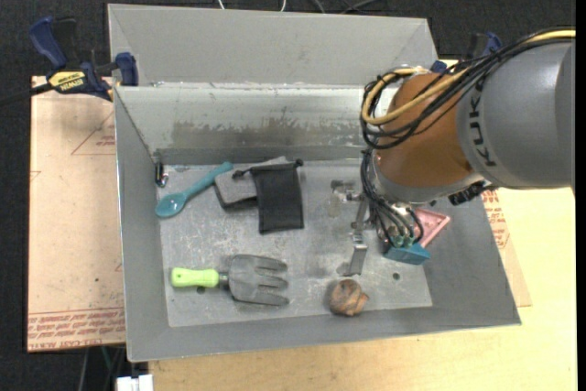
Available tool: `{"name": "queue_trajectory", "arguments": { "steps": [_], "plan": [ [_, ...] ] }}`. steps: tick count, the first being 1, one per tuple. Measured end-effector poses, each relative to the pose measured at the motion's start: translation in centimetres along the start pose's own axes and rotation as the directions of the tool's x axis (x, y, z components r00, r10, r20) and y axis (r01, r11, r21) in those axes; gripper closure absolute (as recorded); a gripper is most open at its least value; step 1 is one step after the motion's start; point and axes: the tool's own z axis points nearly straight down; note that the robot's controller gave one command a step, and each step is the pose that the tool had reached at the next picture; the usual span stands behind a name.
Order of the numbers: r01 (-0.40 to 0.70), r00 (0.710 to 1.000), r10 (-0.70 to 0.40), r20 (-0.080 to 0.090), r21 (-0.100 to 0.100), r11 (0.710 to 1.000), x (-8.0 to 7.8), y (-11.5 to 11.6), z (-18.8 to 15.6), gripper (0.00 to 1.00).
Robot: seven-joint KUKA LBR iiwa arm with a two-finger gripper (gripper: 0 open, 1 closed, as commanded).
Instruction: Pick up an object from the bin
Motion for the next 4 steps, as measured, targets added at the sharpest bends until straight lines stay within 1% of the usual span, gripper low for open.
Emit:
{"name": "queue_trajectory", "arguments": {
  "steps": [1,2,3,4],
  "plan": [
    [-0.087,0.996,0.087,0.008,0.001,0.996,-4.5,0.1,2.3,0.0],
    [-0.096,0.995,0.096,0.004,0.001,0.995,-4.1,2.4,3.4,0.0],
    [0.042,0.999,-0.042,0.006,0.0,0.999,-5.2,0.6,4.1,0.0],
    [-0.029,1.0,0.029,0.007,-0.002,1.0,-8.1,6.7,4.3,0.0]
  ]
}}
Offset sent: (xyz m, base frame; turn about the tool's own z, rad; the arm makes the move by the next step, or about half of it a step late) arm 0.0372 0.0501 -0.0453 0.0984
